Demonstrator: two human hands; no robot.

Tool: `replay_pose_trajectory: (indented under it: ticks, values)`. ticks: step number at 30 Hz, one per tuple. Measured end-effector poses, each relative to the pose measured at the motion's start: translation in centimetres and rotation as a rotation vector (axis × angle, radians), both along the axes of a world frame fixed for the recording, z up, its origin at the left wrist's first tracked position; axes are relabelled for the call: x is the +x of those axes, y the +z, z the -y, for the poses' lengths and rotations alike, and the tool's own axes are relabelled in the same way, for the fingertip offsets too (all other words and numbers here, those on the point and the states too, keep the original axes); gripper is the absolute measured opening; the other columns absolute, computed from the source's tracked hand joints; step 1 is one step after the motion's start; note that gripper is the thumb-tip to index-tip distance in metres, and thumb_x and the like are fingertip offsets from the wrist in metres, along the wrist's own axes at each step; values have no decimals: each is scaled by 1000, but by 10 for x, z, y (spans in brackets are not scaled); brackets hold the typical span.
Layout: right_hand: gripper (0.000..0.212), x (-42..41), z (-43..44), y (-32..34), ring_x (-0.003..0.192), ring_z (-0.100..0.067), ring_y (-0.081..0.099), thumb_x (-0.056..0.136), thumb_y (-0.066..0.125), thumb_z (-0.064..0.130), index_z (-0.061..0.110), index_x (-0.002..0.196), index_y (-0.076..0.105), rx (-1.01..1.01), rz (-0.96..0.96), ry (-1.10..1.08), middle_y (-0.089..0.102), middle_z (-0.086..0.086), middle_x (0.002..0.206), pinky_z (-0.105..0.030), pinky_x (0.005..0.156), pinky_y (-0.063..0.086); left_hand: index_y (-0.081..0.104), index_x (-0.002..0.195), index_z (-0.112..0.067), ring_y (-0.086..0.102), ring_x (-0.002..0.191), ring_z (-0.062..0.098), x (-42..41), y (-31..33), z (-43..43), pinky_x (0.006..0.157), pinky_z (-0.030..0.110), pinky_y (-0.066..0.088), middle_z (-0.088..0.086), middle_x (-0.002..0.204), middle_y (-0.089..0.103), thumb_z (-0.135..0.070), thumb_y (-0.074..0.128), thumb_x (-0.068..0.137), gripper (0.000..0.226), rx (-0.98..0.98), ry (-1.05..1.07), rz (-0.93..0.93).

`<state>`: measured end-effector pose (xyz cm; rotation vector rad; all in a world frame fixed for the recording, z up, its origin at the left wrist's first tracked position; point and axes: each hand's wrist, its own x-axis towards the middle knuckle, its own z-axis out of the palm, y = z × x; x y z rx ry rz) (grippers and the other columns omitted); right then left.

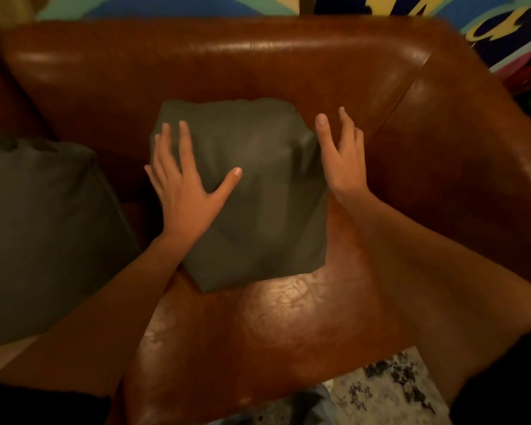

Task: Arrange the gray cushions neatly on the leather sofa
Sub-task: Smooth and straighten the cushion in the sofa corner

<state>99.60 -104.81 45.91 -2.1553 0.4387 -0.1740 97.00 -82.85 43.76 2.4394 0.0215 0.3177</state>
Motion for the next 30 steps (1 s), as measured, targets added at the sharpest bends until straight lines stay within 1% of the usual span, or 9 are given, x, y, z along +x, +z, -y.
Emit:
replay_pose_trajectory:
  ticks: [6, 10, 14, 19, 23, 25, 26, 28, 30]
  values:
    - [55, 33, 20, 20, 134, -21, 34, 98, 30, 52, 21, 143, 38, -102, 3, 100, 40, -4, 145, -32, 107, 27, 12, 149, -15, 0, 145, 26, 11, 17, 28, 113, 50, -3, 10, 157, 7, -65, 51, 78, 95, 140, -266, -17]
    - [49, 63, 34, 15, 129, -19, 42, 100, 36, 44, 16, 139, 43, -119, 20, 187, 47, -6, 139, -30, 104, 33, 9, 149, -13, -3, 145, 24, 24, 16, 55, 113, 45, -6, 9, 158, 5, -71, 44, 76, 100, 224, -248, -21]
    - [47, 86, 42, 0, 124, -21, 48, 99, 40, 41, 15, 138, 44, -89, -2, 294, 53, -7, 133, -33, 102, 38, 8, 149, -13, -3, 145, 23, 39, 3, 70, 113, 45, -7, 9, 158, 6, -76, 39, 74, 103, 294, -165, -59]
    - [42, 102, 47, -26, 120, -25, 51, 98, 44, 38, 15, 133, 50, -84, -157, 407, 59, -8, 127, -29, 91, 39, 21, 147, -12, 9, 144, 31, 44, -7, 80, 113, 50, -4, 15, 154, 18, -79, 33, 73, 101, 384, -104, -66]
    - [34, 112, 43, -36, 114, -26, 54, 98, 45, 37, 17, 118, 64, -46, -351, 490, 62, -7, 122, -24, 82, 37, 22, 147, -12, 12, 143, 33, 47, -8, 80, 112, 55, 1, 17, 154, 19, -79, 31, 72, 101, 473, -114, -77]
    - [27, 119, 41, -35, 107, -23, 58, 94, 52, 34, 16, 107, 68, 15, -410, 470, 65, -6, 115, -26, 83, 42, 22, 147, -11, 12, 143, 32, 50, -9, 80, 111, 57, 1, 17, 154, 19, -80, 32, 72, 103, 501, -117, -77]
    - [23, 122, 41, -34, 101, -22, 59, 92, 54, 31, 14, 102, 68, 27, -435, 457, 66, -7, 110, -29, 82, 45, 22, 147, -11, 12, 143, 32, 50, -10, 81, 111, 57, 0, 17, 154, 20, -81, 31, 71, 104, 510, -116, -81]
    - [16, 126, 37, -30, 88, -22, 58, 87, 54, 21, 12, 97, 62, 8, -500, 459, 63, -9, 104, -30, 70, 45, 22, 147, -10, 13, 143, 31, 50, -12, 82, 111, 57, -1, 17, 154, 20, -82, 31, 71, 105, 525, -111, -88]
    - [21, 130, 33, -26, 86, -23, 54, 84, 52, 17, 11, 104, 57, -43, -577, 505, 57, -9, 104, -30, 66, 41, 24, 146, -9, 15, 143, 32, 49, -15, 82, 111, 58, 1, 18, 153, 23, -81, 31, 72, 103, 530, -109, -83]
